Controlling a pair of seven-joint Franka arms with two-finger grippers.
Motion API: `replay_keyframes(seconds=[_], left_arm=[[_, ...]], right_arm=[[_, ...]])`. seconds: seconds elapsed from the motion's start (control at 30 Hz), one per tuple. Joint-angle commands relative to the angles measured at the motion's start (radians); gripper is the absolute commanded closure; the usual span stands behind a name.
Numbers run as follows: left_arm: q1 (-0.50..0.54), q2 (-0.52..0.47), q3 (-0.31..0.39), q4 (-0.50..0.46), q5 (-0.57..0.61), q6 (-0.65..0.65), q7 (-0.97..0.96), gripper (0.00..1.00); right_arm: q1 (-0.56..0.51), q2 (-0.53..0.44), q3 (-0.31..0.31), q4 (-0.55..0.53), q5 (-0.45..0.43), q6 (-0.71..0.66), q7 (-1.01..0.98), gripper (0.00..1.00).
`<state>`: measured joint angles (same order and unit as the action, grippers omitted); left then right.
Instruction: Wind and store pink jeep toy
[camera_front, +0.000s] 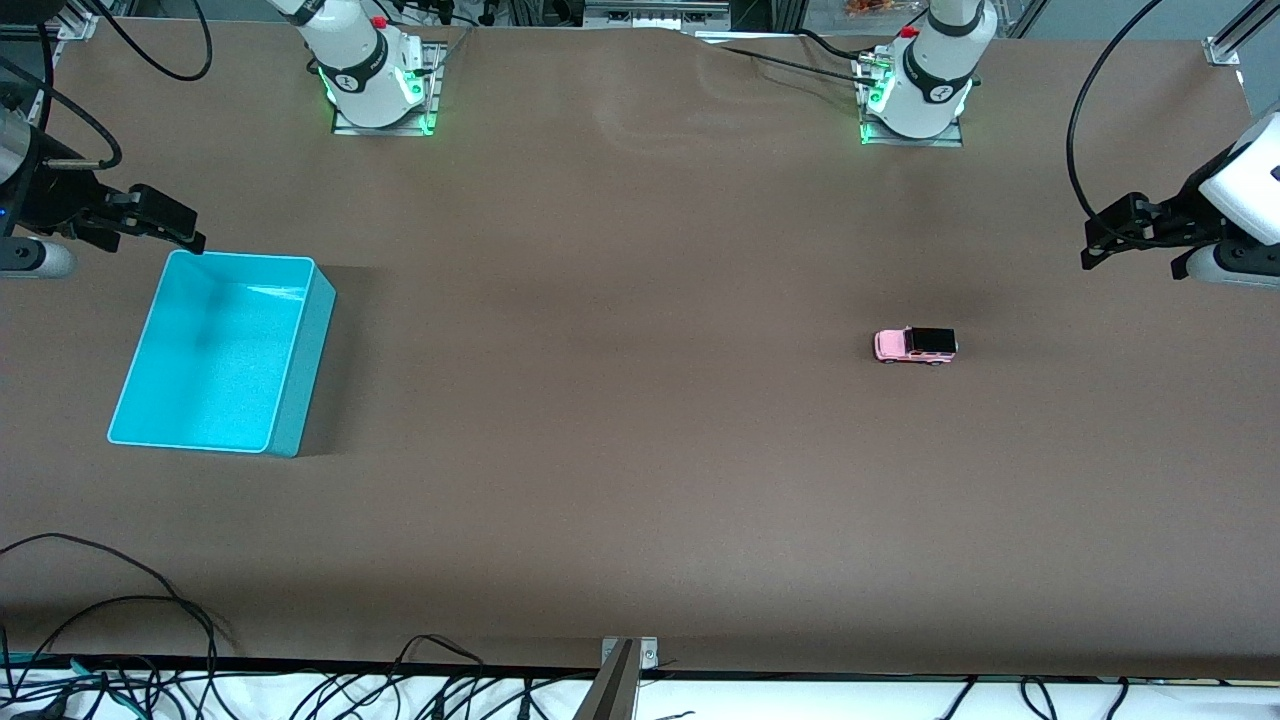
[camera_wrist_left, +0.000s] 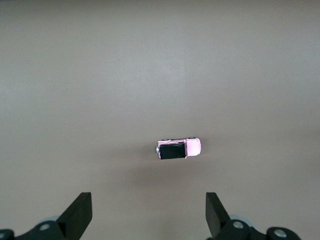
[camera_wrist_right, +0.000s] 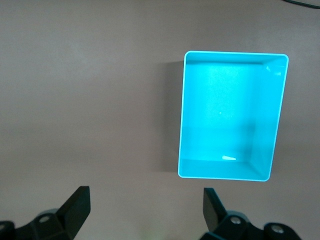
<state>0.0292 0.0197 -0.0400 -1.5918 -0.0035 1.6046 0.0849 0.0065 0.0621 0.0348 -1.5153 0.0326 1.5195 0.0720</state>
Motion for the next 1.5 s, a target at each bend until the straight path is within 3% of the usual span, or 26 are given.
replay_keyframes(seconds=[0.0,1.0,1.17,1.47], left_arm=[[-0.009,0.011,-0.005,0.029,0.019,-0.005,0.001,0.0],[0.0,0.012,-0.003,0.052,0.016,-0.008,0.001,0.0],[-0.005,0.069,-0.005,0.053,0.017,-0.015,-0.002,0.0],[0.0,0.063,-0.003,0.052,0.017,-0.015,0.003,0.0]], right_arm=[[0.003,0.009,0.0,0.024,-0.006,-0.008,-0.006,0.0],[0.012,0.007,0.005,0.027,-0.005,-0.005,-0.009,0.0],[0.012,0.007,0.005,0.027,-0.005,-0.005,-0.009,0.0],[0.012,0.007,0.005,0.027,-0.005,-0.005,-0.009,0.0]])
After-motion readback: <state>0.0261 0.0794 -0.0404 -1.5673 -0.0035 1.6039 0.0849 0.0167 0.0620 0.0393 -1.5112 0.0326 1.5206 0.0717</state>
